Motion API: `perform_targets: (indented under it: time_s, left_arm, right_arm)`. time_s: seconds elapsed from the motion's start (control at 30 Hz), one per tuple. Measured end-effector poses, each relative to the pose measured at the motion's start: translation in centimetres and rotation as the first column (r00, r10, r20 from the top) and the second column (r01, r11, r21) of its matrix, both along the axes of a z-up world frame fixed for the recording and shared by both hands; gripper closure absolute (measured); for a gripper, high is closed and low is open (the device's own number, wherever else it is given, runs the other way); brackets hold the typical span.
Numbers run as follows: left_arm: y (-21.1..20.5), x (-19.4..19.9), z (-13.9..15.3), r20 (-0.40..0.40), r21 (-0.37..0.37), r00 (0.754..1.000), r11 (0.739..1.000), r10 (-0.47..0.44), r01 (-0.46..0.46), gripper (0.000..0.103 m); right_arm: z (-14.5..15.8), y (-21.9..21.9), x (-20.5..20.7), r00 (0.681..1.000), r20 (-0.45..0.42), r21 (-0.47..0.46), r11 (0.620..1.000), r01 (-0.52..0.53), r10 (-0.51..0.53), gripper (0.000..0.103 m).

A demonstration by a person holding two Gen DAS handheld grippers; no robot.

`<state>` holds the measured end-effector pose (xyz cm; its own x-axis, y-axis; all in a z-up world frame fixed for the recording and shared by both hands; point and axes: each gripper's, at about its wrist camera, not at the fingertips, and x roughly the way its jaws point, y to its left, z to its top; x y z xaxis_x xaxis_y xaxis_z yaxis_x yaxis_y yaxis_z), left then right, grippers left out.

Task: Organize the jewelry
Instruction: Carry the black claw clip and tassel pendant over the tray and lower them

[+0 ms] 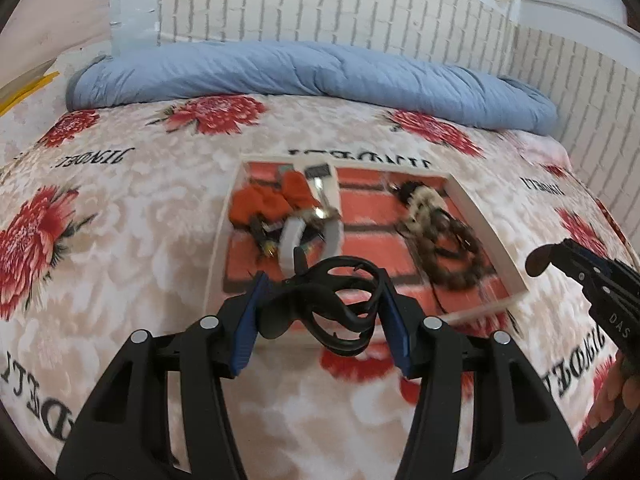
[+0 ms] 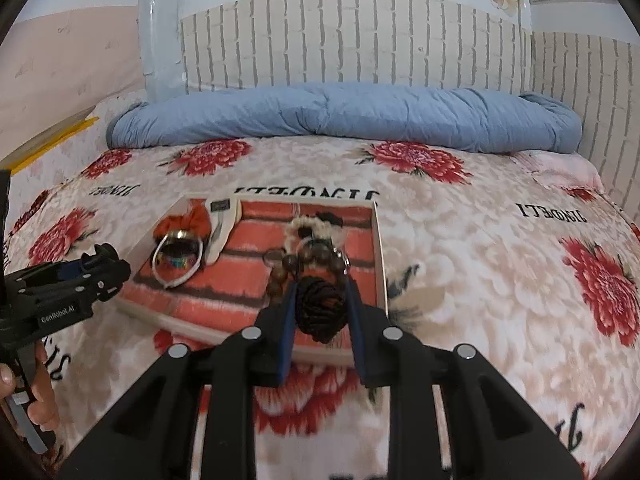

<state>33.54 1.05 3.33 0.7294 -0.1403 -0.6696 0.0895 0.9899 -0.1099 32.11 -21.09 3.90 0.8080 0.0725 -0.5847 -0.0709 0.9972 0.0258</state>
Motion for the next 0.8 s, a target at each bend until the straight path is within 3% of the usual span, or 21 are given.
perform_targets:
  time_s: [0.1, 0.33, 0.5, 0.8]
  left_arm:
    - [0.5, 1.7, -0.4, 0.015, 0.015, 1.0, 1.0, 0.017, -0.017, 0.051]
    - [1.3, 3.9, -2.7, 0.011, -0.029, 1.0, 0.999, 0.025, -0.025, 0.051]
    - [1.0, 4.5, -2.9, 0.044, -0.002, 0.999, 1.0, 0.02, -0.02, 0.05]
    - [0.5, 5.6, -5.0, 0.023, 0.017, 1.0, 1.0, 0.012, -0.012, 0.052]
  right_arm:
    - [-0.9, 0.1, 1.5, 1.0, 0.004, 0.001, 1.0, 0.003, -0.003, 0.078]
    - [-3.8, 0.0, 3.9, 1.0, 0.011, 0.012, 1.0, 0.028, -0.028, 0.078]
    - [-4.7, 0.5, 5.0, 1.0, 0.003, -0.02, 1.0, 0.013, -0.013, 0.078]
    - [-6.4, 0.3, 6.5, 0.999, -0.02, -0.01, 0.999, 0.033, -0.033, 0.078]
